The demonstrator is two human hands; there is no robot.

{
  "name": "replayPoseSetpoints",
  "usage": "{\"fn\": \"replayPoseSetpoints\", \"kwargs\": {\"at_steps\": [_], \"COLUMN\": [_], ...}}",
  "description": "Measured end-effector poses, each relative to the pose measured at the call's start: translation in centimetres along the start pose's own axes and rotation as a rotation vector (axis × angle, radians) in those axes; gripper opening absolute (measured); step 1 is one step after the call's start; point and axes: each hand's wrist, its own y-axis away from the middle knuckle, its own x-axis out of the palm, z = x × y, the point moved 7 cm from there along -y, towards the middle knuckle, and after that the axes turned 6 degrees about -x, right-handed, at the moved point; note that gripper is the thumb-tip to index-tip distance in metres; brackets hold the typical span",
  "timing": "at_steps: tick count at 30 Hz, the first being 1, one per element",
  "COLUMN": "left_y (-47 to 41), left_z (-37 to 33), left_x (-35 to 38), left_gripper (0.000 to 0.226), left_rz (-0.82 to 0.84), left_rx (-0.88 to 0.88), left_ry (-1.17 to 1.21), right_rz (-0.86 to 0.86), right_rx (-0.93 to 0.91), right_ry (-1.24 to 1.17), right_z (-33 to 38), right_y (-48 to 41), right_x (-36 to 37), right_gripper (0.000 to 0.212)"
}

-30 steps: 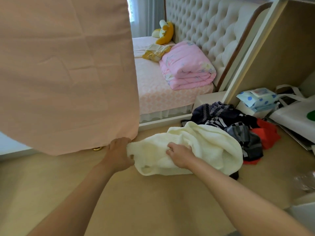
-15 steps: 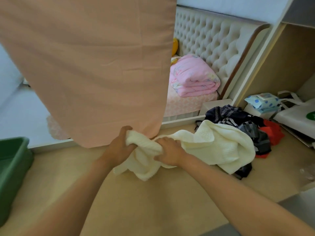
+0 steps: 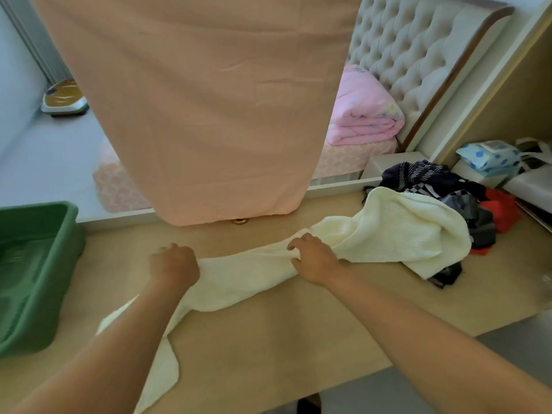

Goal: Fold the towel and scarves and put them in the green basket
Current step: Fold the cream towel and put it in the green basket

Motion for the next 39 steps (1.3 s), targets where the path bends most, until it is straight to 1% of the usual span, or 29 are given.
{"fn": "replayPoseSetpoints", "kwargs": {"at_steps": [1, 3, 6, 8, 11, 13, 15, 17, 18, 19, 21, 22, 23, 24, 25, 26, 27, 28, 29, 30, 31, 32, 33, 34, 35, 36, 37, 38, 39], "left_y": [0.1, 0.3, 0.4, 0.0, -0.9, -1.4, -2.0, -2.9, -3.6, -4.3, -5.2, -5.4, -5.6, -5.9, -6.0, -5.9, -5.7, -5.3, -4.8, -4.2, -3.7, -3.2, -2.9, -2.5, -2.3, -2.3, -2.4, -2.4, -2.5], "left_z": [-1.0, -3.8, -8.6, -11.1, -12.9, -13.2, -13.4, -13.2, -13.0, -12.5, -11.2, -10.8, -10.6, -10.8, -11.2, -11.8, -12.5, -13.1, -13.7, -14.2, -14.9, -15.6, -16.3, -16.8, -17.1, -17.1, -16.9, -16.6, -16.3], "left_x": [0.8, 2.1, 3.4, 4.9, 7.6, 8.1, 7.7, 6.1, 4.7, 2.9, -0.8, -2.0, -2.4, -2.2, -1.6, -0.7, 0.2, 1.1, 1.9, 2.7, 3.8, 5.0, 6.4, 7.7, 8.7, 9.3, 9.6, 9.5, 9.5], "left_gripper": [0.039, 0.052, 0.071, 0.07, 0.063, 0.056, 0.041, 0.033, 0.032, 0.03, 0.028, 0.028, 0.03, 0.034, 0.041, 0.049, 0.054, 0.055, 0.05, 0.043, 0.037, 0.034, 0.035, 0.044, 0.053, 0.056, 0.05, 0.041, 0.039], "left_rz": [0.023, 0.077, 0.161, 0.228, 0.35, 0.357, 0.339, 0.287, 0.22, 0.104, -0.19, -0.292, -0.326, -0.298, -0.237, -0.175, -0.142, -0.147, -0.166, -0.167, -0.121, -0.037, 0.061, 0.138, 0.179, 0.175, 0.13, 0.083, 0.054], "left_rx": [0.037, 0.14, 0.295, 0.337, 0.283, 0.259, 0.266, 0.234, 0.188, 0.132, 0.02, -0.024, -0.059, -0.089, -0.103, -0.089, -0.05, 0.004, 0.066, 0.136, 0.207, 0.267, 0.313, 0.347, 0.366, 0.363, 0.354, 0.345, 0.332], "left_ry": [-0.011, 0.071, 0.275, 0.266, 0.197, 0.141, 0.105, 0.151, 0.234, 0.349, 0.624, 0.754, 0.85, 0.919, 0.97, 0.997, 0.984, 0.941, 0.89, 0.844, 0.81, 0.768, 0.688, 0.57, 0.462, 0.401, 0.396, 0.43, 0.49], "right_rz": [0.028, 0.066, 0.098, 0.152, 0.227, 0.207, 0.135, -0.001, -0.096, -0.205, -0.389, -0.428, -0.428, -0.392, -0.337, -0.293, -0.284, -0.314, -0.355, -0.363, -0.317, -0.218, -0.088, 0.033, 0.109, 0.134, 0.126, 0.106, 0.103], "right_rx": [0.023, 0.065, 0.085, 0.085, 0.05, 0.023, -0.031, -0.064, -0.052, -0.037, -0.008, -0.007, -0.027, -0.046, -0.059, -0.067, -0.076, -0.098, -0.137, -0.183, -0.222, -0.247, -0.258, -0.265, -0.265, -0.256, -0.239, -0.216, -0.187], "right_ry": [-0.007, -0.023, 0.042, 0.122, 0.211, 0.22, 0.245, 0.247, 0.187, 0.104, -0.068, -0.141, -0.204, -0.252, -0.28, -0.28, -0.263, -0.238, -0.211, -0.178, -0.141, -0.112, -0.073, -0.017, 0.033, 0.056, 0.045, 0.012, -0.018], "right_z": [-1.2, -3.8, -7.2, -8.8, -10.8, -11.7, -11.7, -11.1, -10.9, -10.8, -10.8, -10.8, -10.5, -10.3, -10.1, -10.0, -10.0, -10.1, -10.0, -10.0, -10.1, -10.5, -10.9, -11.2, -11.6, -11.8, -11.9, -11.8, -11.8], "right_y": [0.2, 0.2, -1.0, -2.2, -3.9, -4.7, -5.6, -6.9, -7.6, -8.3, -9.7, -10.5, -11.3, -12.0, -12.4, -12.4, -11.9, -11.1, -10.0, -9.0, -8.1, -7.4, -6.7, -6.1, -5.7, -5.5, -5.4, -5.3, -5.2], "right_x": [0.7, 1.8, 2.9, 3.7, 5.2, 5.5, 4.8, 2.9, 1.4, -0.3, -3.5, -4.4, -4.9, -4.7, -4.1, -3.2, -2.3, -1.6, -0.9, 0.0, 1.3, 2.9, 4.7, 6.4, 7.8, 8.5, 8.8, 8.7, 8.5], "right_gripper": [0.037, 0.041, 0.061, 0.067, 0.064, 0.053, 0.038, 0.031, 0.031, 0.03, 0.029, 0.029, 0.031, 0.04, 0.054, 0.068, 0.074, 0.071, 0.059, 0.042, 0.024, 0.013, 0.013, 0.017, 0.021, 0.024, 0.026, 0.028, 0.03]}}
